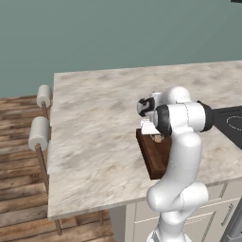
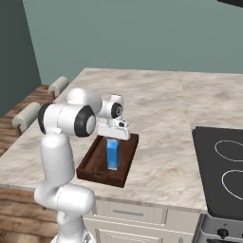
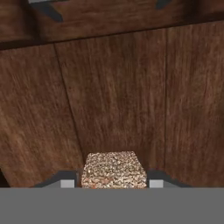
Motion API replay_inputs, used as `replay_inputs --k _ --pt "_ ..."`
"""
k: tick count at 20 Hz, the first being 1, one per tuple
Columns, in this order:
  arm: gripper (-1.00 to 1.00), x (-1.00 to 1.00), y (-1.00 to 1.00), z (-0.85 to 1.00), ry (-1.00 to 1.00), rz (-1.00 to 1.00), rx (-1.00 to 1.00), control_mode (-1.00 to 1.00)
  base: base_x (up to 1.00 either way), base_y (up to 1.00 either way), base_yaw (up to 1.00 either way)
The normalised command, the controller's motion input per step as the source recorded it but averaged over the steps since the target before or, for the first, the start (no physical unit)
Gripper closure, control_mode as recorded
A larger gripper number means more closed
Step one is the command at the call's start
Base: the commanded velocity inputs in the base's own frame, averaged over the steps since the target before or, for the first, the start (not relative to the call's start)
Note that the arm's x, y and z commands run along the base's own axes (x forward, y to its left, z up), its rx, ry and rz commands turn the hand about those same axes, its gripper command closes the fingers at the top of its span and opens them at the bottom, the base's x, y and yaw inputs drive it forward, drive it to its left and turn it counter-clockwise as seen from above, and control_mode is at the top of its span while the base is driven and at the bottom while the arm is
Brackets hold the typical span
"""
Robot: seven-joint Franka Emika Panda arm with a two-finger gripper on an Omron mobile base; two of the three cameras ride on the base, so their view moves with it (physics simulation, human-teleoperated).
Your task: Take out the milk from the fridge and place it on the tray on the counter. Then take the sugar cube near the tray and place it in the tray.
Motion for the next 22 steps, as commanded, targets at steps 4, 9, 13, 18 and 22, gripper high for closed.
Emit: replay_inputs --k 4,9,13,18,22 --pt "-1.00 0.00 0.00 0.39 0.00 -0.02 0.00 -1.00 0.00 0.00 0.00" --pt "-1.00 -0.12 0.00 0.72 -0.04 -0.01 0.00 -1.00 0.00 0.00 0.00" --pt "-1.00 -0.29 0.03 1.00 -0.15 -0.02 -0.02 -1.00 0.00 0.00 0.00" --pt "-1.00 -0.37 0.09 1.00 -0.18 0.00 -0.05 -1.00 0.00 0.00 0.00" --pt "-1.00 -0.64 0.17 0.99 -0.19 0.00 -0.07 -1.00 0.00 0.00 0.00"
